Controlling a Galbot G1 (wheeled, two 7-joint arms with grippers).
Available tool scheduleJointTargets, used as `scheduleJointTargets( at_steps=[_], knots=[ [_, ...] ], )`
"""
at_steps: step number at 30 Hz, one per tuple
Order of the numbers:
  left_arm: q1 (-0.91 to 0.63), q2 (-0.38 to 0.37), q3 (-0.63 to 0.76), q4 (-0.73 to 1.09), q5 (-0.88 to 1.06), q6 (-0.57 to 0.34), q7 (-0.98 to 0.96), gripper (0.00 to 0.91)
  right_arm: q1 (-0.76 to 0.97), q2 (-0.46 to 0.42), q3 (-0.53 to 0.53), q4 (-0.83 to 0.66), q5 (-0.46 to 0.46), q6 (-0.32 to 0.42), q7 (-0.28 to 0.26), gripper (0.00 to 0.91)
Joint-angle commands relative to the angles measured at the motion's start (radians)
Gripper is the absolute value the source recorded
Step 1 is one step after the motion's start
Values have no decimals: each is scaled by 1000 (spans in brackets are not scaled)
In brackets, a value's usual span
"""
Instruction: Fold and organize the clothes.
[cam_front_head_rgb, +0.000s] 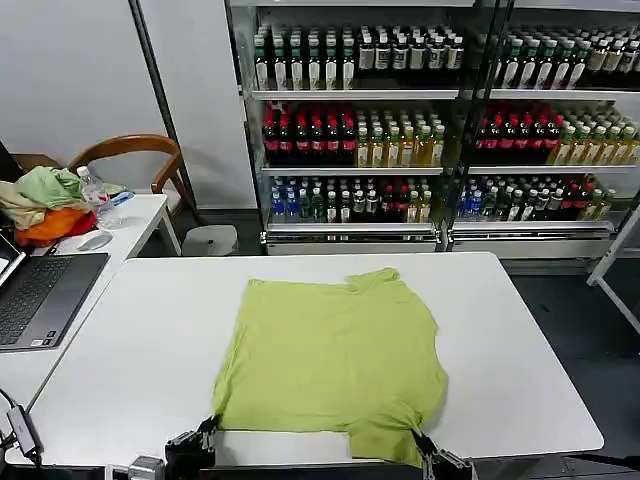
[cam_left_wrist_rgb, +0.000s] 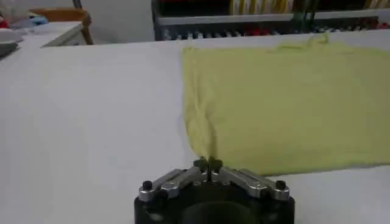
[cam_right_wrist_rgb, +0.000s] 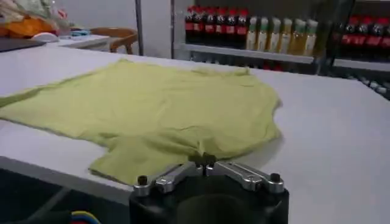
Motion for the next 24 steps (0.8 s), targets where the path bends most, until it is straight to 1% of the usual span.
scheduleJointTargets(
  at_steps=[1,5,8,9,11,13,15,19,21,24],
  knots=[
    [148,15,-72,-92,23,-4,2,40,-121,-23,67,75,-27,25,-29,0],
    [130,11,-74,-112,24,-4,1,40,-101,-24,73,93,-22,28,-26,0],
    [75,11,-81,-109,0,-4,10,40,-63,-24,80,91,-10,26,-26,0],
    [62,12,-83,-104,-6,-5,15,50,-32,-24,79,74,-5,26,-24,0],
    [17,16,-86,-86,-30,-20,31,40,-1,-23,77,54,10,18,-23,0],
    [-35,17,-82,-60,-46,-27,51,40,60,-15,74,31,35,-5,-25,0],
    [-87,22,-64,-37,-82,-28,70,40,119,-11,71,8,53,-17,-33,0],
    [-178,16,-10,9,-90,-40,81,40,221,-4,54,-21,85,-51,-42,0],
    [-214,13,5,23,-104,-41,85,40,252,-3,53,-33,91,-70,-54,0],
    [-271,5,40,74,-105,-55,99,50,306,8,38,-79,91,-74,-62,0]
  ],
)
